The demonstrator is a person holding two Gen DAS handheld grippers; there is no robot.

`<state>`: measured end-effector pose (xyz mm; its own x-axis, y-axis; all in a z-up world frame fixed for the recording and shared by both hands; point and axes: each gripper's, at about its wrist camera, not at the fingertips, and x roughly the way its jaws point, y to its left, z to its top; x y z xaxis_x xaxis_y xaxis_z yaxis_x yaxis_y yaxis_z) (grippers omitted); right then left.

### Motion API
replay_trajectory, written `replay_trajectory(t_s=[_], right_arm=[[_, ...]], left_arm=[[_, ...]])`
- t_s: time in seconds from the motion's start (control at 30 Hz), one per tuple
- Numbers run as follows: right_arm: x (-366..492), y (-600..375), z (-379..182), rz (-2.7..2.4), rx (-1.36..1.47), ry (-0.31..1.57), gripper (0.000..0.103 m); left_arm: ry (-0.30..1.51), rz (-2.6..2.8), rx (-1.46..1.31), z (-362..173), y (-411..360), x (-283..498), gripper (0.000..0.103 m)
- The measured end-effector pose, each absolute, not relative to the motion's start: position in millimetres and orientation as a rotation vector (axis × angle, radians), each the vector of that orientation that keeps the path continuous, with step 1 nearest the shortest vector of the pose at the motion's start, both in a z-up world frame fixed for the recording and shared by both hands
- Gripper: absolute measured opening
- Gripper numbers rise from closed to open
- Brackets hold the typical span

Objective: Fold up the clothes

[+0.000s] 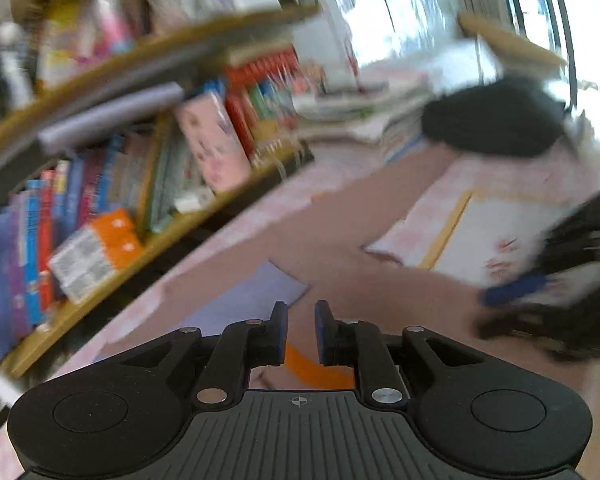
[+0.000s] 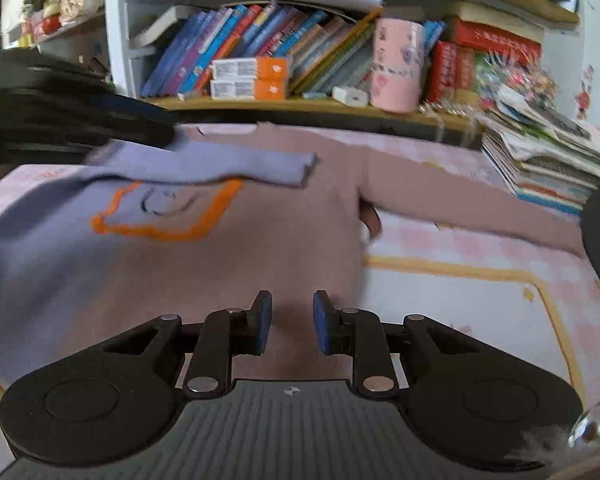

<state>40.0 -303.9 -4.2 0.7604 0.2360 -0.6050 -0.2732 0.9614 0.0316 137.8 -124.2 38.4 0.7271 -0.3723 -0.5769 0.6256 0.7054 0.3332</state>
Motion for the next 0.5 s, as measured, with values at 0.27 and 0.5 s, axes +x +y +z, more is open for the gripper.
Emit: replay_trajectory(t_s=[0.27,0.5], right_arm=[[25,-309,-13,0.304,-0.081,0.623,0.021],[24,-316,-14,0.329,-0.046,0.611,0.021]], left_arm=[[0.494,-0.505,0.753,-16,-170,187,0.022],[0.417,-0.462,0.857,-33,-192,191,0.028]])
